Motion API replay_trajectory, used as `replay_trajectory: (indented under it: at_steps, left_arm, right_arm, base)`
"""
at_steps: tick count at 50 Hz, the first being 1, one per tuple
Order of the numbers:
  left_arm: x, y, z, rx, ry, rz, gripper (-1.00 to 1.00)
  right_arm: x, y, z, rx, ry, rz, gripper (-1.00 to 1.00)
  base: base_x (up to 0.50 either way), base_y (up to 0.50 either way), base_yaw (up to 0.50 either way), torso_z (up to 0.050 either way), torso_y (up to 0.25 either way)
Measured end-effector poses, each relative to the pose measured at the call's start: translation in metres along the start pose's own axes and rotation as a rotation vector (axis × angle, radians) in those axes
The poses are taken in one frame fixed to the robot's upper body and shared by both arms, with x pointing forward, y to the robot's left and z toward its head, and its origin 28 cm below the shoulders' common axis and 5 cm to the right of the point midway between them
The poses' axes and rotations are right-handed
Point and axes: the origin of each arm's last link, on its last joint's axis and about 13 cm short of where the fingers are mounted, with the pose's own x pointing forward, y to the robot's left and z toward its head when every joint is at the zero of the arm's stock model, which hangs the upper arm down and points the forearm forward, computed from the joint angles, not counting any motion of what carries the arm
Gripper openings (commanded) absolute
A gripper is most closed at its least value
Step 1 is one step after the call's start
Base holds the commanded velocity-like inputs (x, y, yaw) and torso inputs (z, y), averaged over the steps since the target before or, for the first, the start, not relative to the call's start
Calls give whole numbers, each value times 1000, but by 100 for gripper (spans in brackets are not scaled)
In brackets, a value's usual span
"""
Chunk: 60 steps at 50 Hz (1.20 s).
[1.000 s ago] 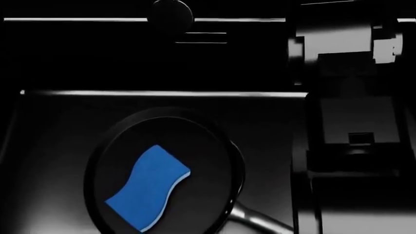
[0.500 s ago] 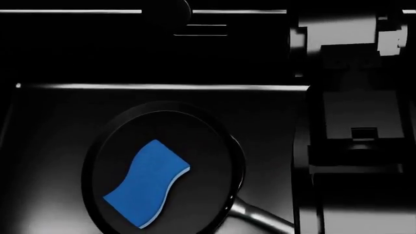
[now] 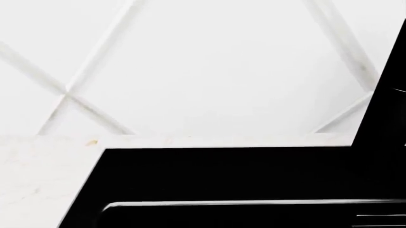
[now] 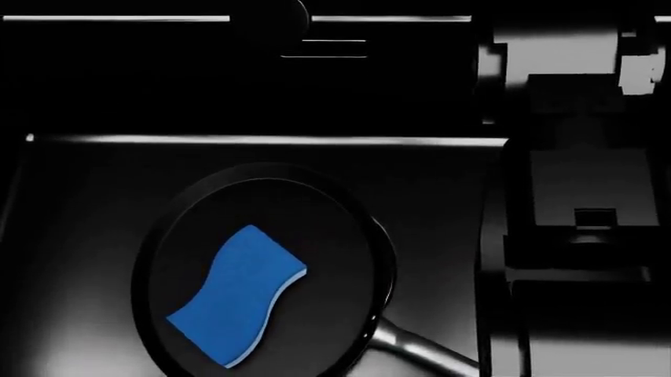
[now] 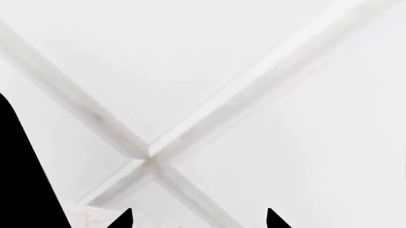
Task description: Pick the pan and sponge and place them into the sink. Then turn on the water.
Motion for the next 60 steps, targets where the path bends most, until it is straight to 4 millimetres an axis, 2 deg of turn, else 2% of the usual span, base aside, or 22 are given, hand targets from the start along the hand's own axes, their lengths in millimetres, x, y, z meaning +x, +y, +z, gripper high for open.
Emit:
replay_trajectory:
  at_steps: [60]
  left_arm:
    - [-1, -2, 2, 7, -5, 1, 100]
  right_arm:
    - [0, 6, -1, 78, 28, -88, 100]
  base:
    - [0, 0, 0, 0, -2]
